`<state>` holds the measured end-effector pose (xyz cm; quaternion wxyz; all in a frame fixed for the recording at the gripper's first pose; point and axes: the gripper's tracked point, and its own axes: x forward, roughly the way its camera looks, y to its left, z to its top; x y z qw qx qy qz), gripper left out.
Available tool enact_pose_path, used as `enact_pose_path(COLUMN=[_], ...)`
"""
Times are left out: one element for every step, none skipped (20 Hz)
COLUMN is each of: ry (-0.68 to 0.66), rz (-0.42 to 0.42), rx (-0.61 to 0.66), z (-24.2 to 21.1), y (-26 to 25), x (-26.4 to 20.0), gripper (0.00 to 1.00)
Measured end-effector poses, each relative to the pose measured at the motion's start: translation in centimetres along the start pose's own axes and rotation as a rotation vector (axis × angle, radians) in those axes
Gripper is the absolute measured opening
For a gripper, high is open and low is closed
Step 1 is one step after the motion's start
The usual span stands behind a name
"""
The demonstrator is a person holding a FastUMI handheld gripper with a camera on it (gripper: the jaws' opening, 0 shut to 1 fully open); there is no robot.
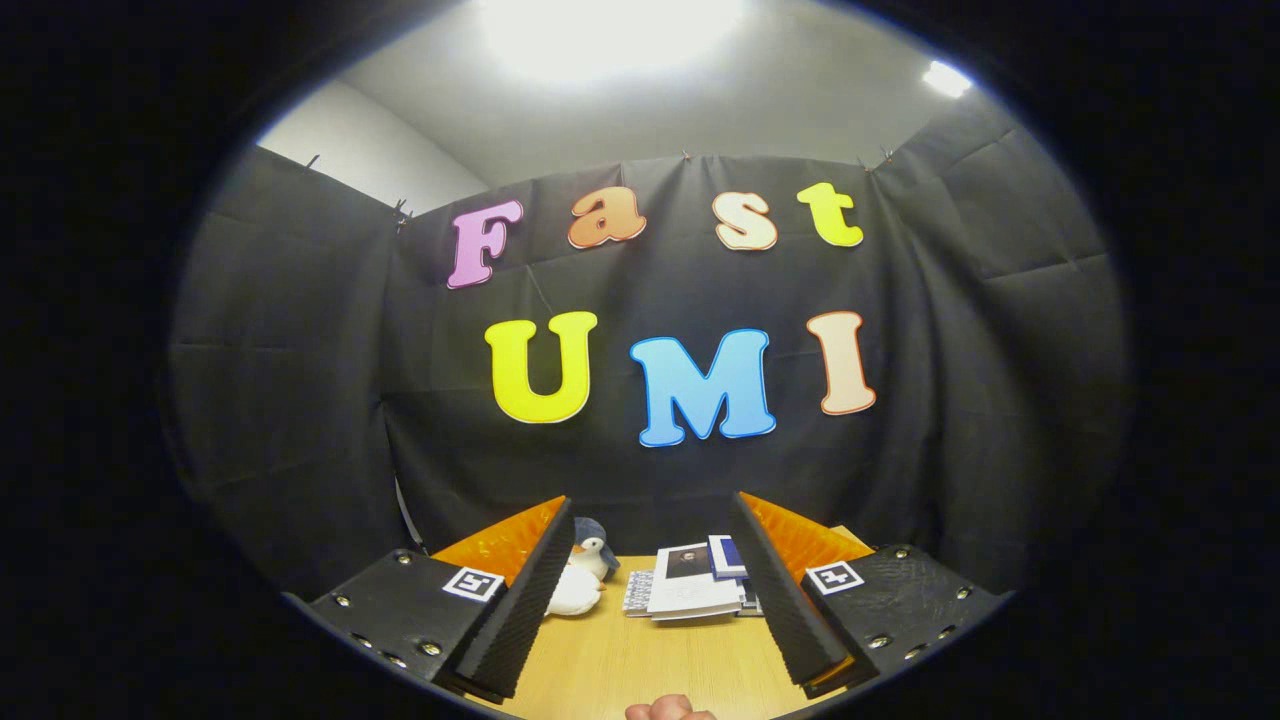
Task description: Open the storage box then place both shoes into the box .Put the left shoe in first, then the right shoe, with the right side of both shoes facing outward in a uniform manner.
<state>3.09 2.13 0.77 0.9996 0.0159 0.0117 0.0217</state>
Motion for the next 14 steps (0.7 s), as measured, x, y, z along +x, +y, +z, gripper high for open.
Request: enact_pose_path(ry=[0.0, -0.001, -0.005, -0.012, -0.023, -0.029, -0.027, -0.032, -0.031, -0.028, -0.025, -0.025, -0.026, -0.035], rz=[0.001, 0.006, 0.015, 0.02, 0.023, 0.024, 0.029, 0.035, 0.041, 0.045, 0.047, 0.049, 0.048, 0.047], rx=[0.003, 0.0, -0.002, -0.009, -0.021, -0.033, -0.044, -0.047, -0.045, -0.04, -0.034, -0.028, -0.023, -0.017], z=[-0.1, -0.1, -0.1, 0.1, 0.3, 0.4, 0.1, 0.1, 0.2, 0.0, 0.0, -0.1, -0.1, -0.1], y=[0.2, 0.4, 0.5, 0.5, 0.3, 0.2, 0.0, -0.2, -0.2, -0.5, -0.8, -1.1, -1.4, -1.7], x=[0.0, -0.1, -0.2, -0.1, 0.1, 0.2, 0.4, 0.6, 0.8, 1.0, 1.1, 1.2, 1.3, 1.4], gripper=[0.95, 0.95, 0.95, 0.94, 0.94, 0.95, 0.95, 0.95, 0.95, 0.94, 0.95, 0.95, 0.95, 0.95])
